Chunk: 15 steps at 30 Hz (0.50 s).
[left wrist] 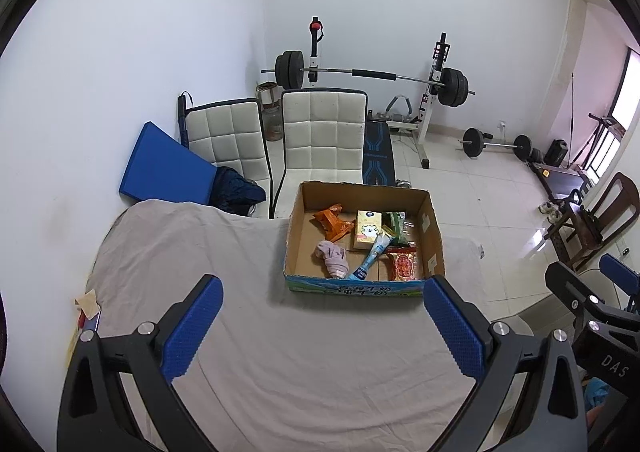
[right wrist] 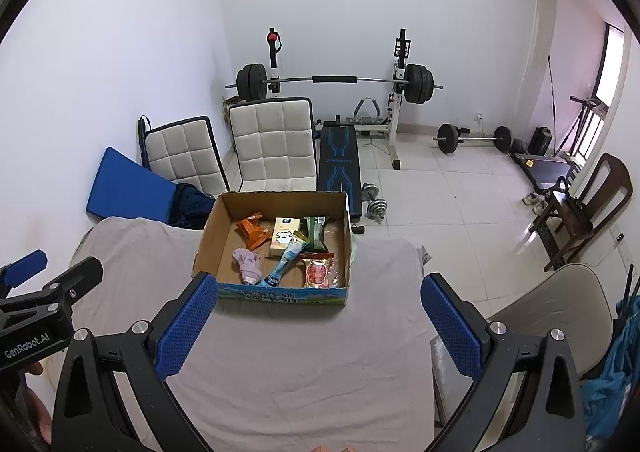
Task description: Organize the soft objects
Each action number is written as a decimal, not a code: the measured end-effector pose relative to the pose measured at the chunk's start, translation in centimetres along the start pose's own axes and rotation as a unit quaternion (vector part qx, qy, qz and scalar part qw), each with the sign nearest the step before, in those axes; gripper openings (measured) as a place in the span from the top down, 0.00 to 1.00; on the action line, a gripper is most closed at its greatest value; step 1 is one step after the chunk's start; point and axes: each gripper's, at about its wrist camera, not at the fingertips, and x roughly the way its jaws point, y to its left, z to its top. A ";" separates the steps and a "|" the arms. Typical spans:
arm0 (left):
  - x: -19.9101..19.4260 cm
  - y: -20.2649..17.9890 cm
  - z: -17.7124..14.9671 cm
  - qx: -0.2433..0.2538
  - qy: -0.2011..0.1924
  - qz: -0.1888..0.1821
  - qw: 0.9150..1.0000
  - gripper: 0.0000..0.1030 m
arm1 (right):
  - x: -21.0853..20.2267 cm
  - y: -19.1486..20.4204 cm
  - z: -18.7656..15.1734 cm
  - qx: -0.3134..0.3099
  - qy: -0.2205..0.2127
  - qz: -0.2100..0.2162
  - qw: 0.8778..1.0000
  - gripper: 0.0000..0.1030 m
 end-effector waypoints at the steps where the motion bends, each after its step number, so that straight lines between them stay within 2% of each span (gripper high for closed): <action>1: 0.0 0.0 0.0 0.000 0.000 0.000 1.000 0.00 | 0.0 0.0 0.1 0.000 -0.001 0.000 1.000 0.00; 15: 0.0 0.0 0.2 -0.001 -0.003 0.001 1.000 0.00 | -0.4 0.0 0.7 0.002 -0.001 0.002 1.000 0.00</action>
